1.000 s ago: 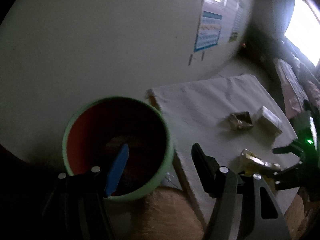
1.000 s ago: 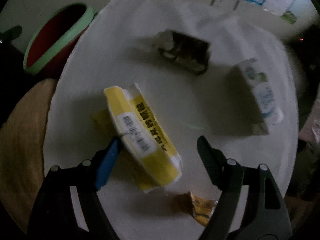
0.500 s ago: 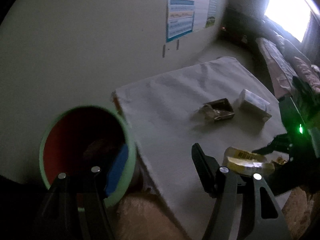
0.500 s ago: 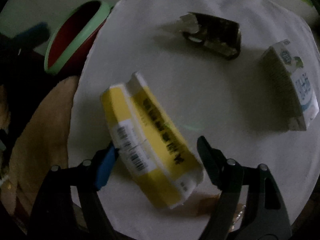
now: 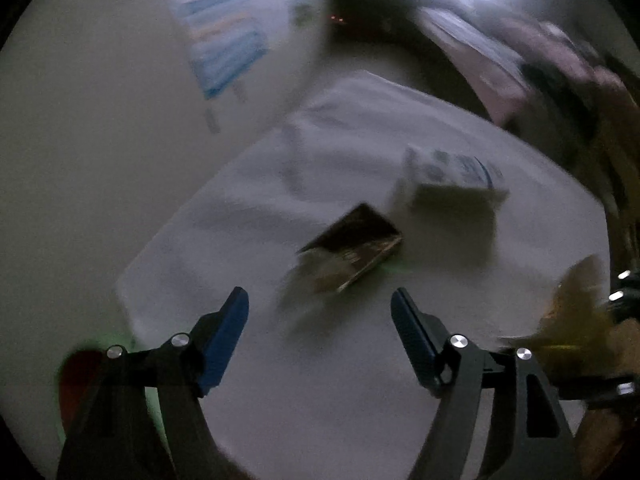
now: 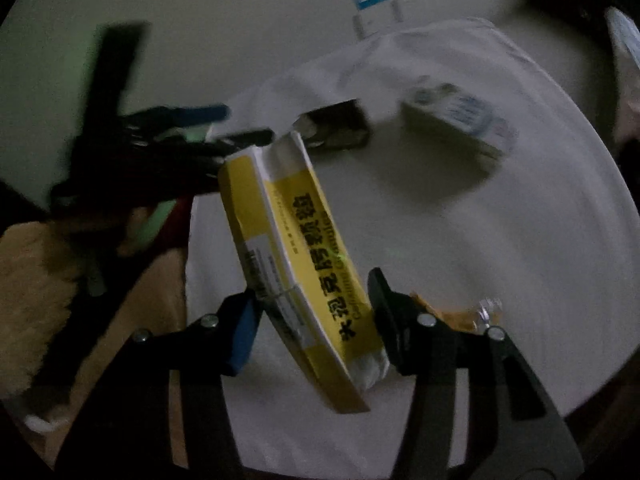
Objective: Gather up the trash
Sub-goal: 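Grasp the yellow box with the right tool, then grasp the black can with the left tool while the right tool holds the yellow box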
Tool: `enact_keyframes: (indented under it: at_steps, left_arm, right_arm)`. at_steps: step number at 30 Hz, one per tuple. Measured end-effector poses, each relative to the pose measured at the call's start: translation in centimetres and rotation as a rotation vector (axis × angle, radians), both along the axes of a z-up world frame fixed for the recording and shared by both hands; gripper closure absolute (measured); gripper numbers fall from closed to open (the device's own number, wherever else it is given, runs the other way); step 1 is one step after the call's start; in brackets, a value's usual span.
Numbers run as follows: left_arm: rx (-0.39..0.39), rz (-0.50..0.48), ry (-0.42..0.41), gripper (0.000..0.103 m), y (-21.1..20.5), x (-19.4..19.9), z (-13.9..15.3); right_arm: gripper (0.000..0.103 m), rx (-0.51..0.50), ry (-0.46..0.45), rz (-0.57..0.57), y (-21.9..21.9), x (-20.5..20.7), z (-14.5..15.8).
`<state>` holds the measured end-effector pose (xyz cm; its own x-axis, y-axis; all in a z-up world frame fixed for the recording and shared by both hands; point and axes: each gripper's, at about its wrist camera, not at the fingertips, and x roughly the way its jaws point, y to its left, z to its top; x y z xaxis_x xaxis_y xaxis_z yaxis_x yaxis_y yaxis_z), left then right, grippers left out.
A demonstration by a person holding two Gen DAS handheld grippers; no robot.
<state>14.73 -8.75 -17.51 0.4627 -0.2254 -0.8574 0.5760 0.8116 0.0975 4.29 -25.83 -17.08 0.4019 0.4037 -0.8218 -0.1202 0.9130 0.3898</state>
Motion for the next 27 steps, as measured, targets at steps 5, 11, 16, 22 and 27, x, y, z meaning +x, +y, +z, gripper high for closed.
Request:
enact_keyframes:
  at_steps: [5, 11, 16, 22, 27]
  left_arm:
    - [0.096, -0.156, 0.012, 0.033, -3.9, 2.2, -1.8]
    - [0.114, -0.138, 0.106, 0.031, -5.4, 5.7, -3.9]
    - [0.089, -0.139, 0.172, 0.031, -6.2, 6.4, -4.7]
    - [0.090, -0.127, 0.205, 0.034, -6.2, 6.3, -5.5]
    - [0.054, -0.102, 0.205, 0.046, -5.3, 5.7, -5.1]
  right_arm:
    - [0.052, 0.078, 0.019, -0.127, -3.1, -2.0, -0.5]
    - [0.051, 0.119, 0.010, -0.185, -4.3, -2.0, -0.4]
    - [0.051, 0.148, 0.005, -0.196, -5.4, -3.5, -0.2]
    - [0.050, 0.166, 0.016, -0.205, -5.6, -3.6, -0.6]
    - [0.050, 0.175, 0.016, -0.217, -5.7, -3.5, -0.6]
